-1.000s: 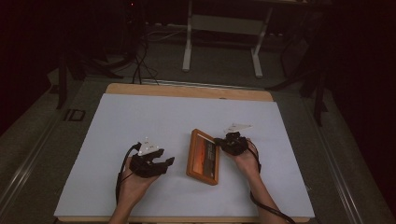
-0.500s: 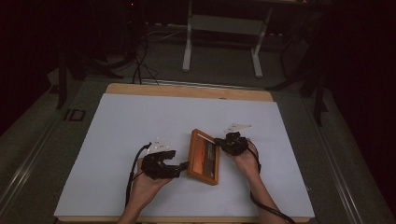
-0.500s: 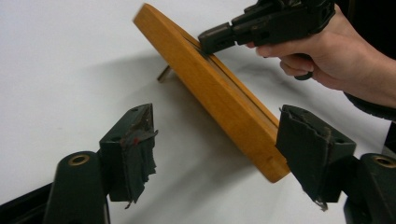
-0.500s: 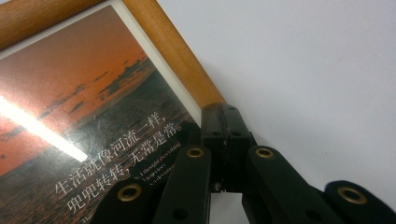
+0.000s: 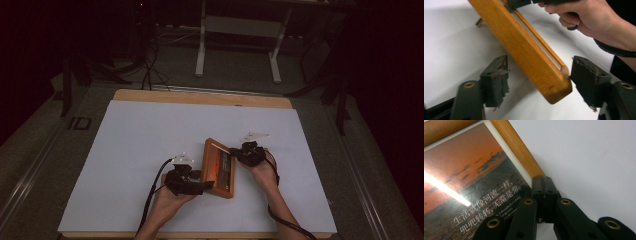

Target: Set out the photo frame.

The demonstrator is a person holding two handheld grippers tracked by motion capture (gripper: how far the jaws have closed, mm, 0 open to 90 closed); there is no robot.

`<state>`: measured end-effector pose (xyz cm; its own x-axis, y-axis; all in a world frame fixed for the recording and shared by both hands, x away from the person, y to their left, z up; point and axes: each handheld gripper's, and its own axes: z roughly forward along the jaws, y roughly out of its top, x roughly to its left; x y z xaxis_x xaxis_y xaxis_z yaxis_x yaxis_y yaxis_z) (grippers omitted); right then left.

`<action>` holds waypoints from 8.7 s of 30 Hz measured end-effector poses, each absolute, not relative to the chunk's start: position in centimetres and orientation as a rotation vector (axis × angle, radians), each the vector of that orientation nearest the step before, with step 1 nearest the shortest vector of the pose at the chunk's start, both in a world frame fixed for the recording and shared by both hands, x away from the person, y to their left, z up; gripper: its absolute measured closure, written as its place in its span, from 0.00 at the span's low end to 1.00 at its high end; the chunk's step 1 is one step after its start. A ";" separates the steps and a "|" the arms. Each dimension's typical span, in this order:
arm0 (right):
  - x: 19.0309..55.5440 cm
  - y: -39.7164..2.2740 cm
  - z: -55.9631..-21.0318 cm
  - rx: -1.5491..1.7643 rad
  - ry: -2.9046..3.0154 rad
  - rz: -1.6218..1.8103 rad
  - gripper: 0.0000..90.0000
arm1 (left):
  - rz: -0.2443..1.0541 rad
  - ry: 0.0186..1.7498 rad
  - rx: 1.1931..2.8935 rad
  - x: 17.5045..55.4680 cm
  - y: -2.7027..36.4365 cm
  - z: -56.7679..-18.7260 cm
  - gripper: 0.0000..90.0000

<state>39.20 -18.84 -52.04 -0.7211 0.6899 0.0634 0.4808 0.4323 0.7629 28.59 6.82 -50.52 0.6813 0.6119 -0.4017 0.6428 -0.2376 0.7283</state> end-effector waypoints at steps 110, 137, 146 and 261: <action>29.2 -29.7 -44.7 0.954 2.147 1.325 1.00 | 0.279 0.628 2.097 25.7 -2.7 -52.1 0.77; 29.0 -29.8 -43.6 0.830 2.247 1.385 0.92 | 0.325 0.279 2.268 28.1 -0.5 -42.5 0.77; 28.5 -29.8 -43.4 0.711 2.310 1.421 0.75 | 0.307 0.216 2.307 28.7 -1.3 -40.8 0.77; 32.1 -21.8 -44.7 0.531 2.451 1.668 0.71 | 0.169 0.551 1.924 30.5 9.5 -45.3 0.71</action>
